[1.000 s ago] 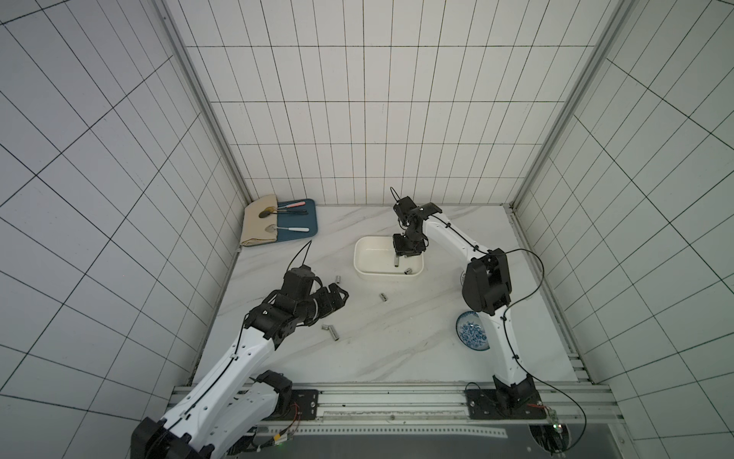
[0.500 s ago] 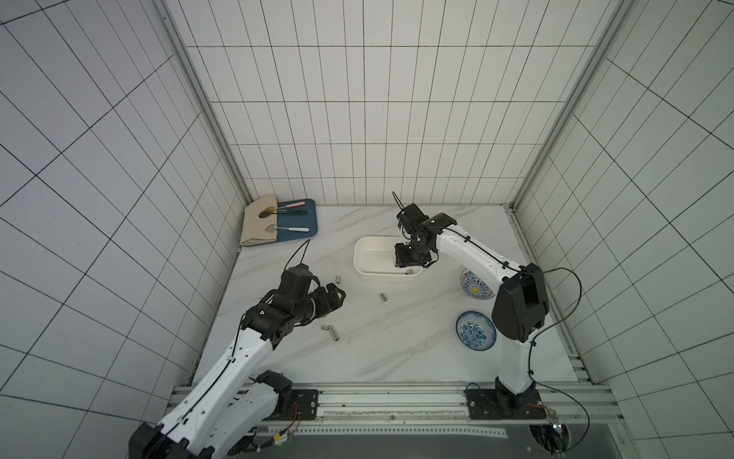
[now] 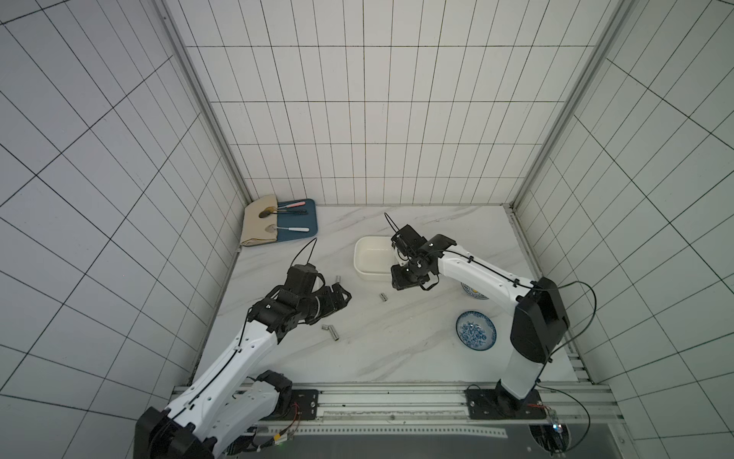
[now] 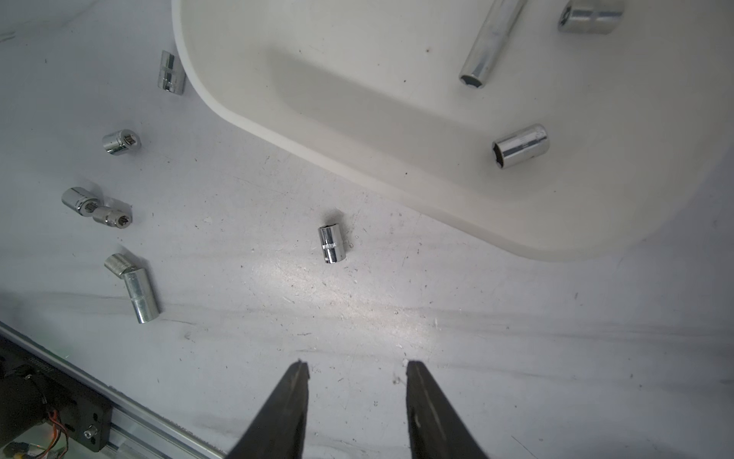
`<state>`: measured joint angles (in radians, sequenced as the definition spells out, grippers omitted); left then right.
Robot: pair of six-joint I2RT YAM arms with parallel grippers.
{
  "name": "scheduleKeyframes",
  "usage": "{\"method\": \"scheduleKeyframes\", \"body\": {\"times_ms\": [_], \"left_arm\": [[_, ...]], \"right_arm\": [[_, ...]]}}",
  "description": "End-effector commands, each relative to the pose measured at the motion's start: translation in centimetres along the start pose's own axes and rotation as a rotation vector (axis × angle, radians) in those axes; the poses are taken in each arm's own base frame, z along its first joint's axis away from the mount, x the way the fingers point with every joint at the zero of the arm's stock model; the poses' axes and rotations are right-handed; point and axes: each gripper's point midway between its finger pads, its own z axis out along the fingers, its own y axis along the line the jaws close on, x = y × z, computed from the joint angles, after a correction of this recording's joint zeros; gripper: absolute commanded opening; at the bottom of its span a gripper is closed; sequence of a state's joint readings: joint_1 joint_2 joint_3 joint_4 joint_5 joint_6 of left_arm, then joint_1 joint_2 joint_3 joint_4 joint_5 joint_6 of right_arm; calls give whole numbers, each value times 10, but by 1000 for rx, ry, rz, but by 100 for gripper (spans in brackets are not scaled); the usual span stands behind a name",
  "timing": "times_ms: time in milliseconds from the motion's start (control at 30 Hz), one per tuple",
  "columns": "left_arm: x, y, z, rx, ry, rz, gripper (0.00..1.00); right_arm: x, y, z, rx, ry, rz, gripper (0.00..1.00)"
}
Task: Put the socket on the desktop into the storage box
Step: Pick up the socket head from the center of the board.
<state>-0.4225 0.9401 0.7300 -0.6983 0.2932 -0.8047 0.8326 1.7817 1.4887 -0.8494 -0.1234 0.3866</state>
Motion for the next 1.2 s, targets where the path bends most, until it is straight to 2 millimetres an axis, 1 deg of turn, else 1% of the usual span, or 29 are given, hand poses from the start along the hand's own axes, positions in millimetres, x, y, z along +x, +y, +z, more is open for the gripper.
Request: {"method": "scheduleKeyframes", "body": {"times_ms": [0, 233, 500, 667, 967, 1167], "left_arm": [[4, -5, 2, 24, -1, 10, 90], [7, -6, 2, 33, -8, 6, 90], [9, -3, 1, 36, -12, 2, 90], [10, -2, 0, 36, -14, 0, 90], [10, -2, -3, 37, -19, -3, 90], [10, 0, -5, 33, -25, -3, 90]], "right_arm": [[4, 10, -3, -18, -20, -7, 44], [6, 16, 12, -13, 4, -22, 44], [4, 22, 36, -6, 48, -32, 44], [1, 23, 48, 4, 65, -36, 44], [-4, 20, 77, 41, 111, -45, 44], [-6, 20, 89, 52, 132, -48, 43]]}}
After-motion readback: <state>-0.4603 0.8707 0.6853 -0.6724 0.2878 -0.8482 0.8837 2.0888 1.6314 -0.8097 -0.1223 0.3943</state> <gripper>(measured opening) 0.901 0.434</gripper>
